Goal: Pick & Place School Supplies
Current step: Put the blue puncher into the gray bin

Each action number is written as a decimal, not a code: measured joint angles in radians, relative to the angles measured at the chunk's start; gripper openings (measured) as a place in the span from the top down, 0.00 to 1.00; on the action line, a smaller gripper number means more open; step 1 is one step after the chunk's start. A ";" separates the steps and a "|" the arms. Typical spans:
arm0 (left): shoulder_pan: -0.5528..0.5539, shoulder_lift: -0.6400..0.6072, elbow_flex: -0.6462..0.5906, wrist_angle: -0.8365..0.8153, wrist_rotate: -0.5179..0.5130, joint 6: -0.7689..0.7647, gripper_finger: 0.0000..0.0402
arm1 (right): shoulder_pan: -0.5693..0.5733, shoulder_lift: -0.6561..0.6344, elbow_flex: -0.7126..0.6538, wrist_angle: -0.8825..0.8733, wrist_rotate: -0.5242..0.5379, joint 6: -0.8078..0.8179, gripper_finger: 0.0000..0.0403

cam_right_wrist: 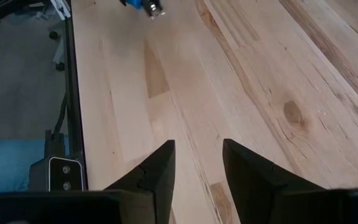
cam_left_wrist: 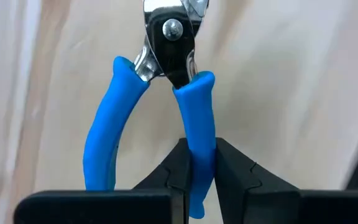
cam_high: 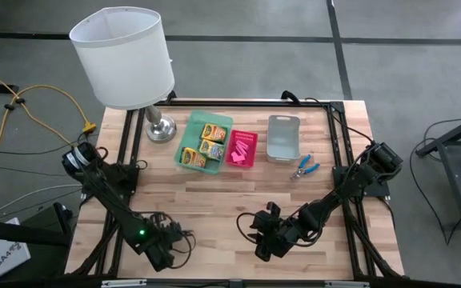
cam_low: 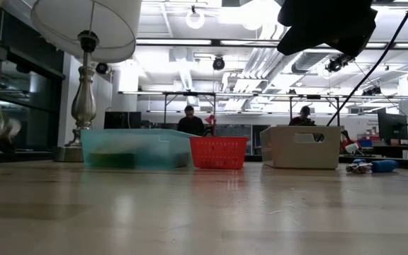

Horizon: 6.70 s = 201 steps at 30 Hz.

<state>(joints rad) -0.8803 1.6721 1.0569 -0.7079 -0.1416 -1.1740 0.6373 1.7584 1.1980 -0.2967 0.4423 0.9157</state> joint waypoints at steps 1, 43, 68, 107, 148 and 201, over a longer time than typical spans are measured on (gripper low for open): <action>0.005 -0.005 0.001 0.018 -0.003 0.033 0.91 | 0.000 0.000 0.000 0.001 0.000 0.000 0.69; 0.228 -0.150 0.004 0.912 0.272 1.207 0.91 | -0.003 0.000 0.000 0.476 0.022 -0.645 0.69; 0.356 -0.100 0.005 1.154 0.690 1.180 0.91 | -0.057 0.000 0.000 0.692 -0.191 -0.853 0.69; 0.409 -0.099 0.005 1.150 0.715 1.203 0.91 | -0.090 0.000 0.000 0.759 -0.346 -0.910 0.54; 0.487 -0.099 0.004 1.214 0.965 1.222 0.91 | -0.129 0.000 0.000 0.855 -0.479 -0.943 0.54; 0.509 -0.100 0.004 1.270 0.937 1.222 0.91 | -0.136 0.000 0.000 0.915 -0.420 -0.946 0.60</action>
<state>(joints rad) -0.3717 1.5719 1.0607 0.5623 0.7955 0.0475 0.5014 1.7580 1.1976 0.6180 0.0220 -0.0305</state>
